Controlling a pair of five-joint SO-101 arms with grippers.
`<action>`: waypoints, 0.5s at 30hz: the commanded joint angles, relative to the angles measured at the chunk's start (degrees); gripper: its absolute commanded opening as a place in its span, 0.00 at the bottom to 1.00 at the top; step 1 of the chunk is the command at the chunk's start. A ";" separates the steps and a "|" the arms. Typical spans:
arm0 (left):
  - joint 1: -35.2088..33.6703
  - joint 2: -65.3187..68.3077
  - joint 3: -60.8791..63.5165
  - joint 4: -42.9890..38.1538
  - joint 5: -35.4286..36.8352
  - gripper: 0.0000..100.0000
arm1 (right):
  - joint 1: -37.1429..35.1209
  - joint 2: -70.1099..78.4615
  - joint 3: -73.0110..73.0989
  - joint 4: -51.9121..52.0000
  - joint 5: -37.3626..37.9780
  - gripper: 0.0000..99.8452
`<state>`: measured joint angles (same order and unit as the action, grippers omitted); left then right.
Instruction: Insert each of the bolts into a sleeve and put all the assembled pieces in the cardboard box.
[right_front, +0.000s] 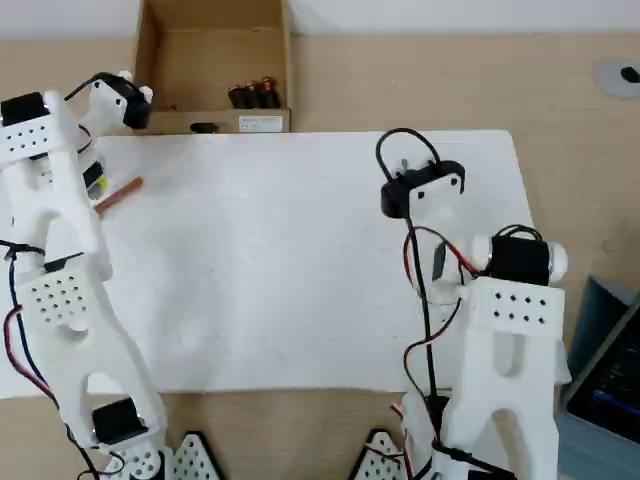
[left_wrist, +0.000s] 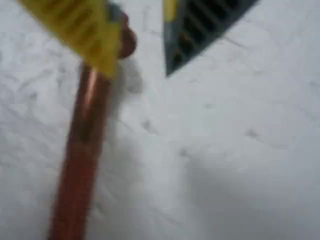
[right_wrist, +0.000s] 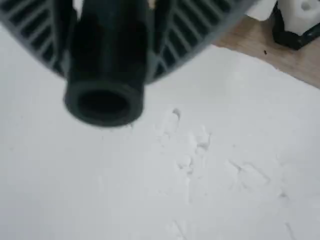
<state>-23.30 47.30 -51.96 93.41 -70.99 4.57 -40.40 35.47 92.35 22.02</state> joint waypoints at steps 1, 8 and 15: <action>0.70 -0.75 -3.34 0.44 -0.53 0.15 | 0.40 -1.54 -0.04 0.35 -0.53 0.01; 1.67 -0.22 -3.25 5.01 -3.43 0.15 | 0.40 -1.54 -0.04 0.26 -0.53 0.01; 1.58 4.26 -3.87 4.92 -5.19 0.15 | 0.40 -1.54 -0.04 0.26 -0.53 0.01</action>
<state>-22.42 51.43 -53.01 97.80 -75.12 4.57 -40.40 35.47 92.35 22.02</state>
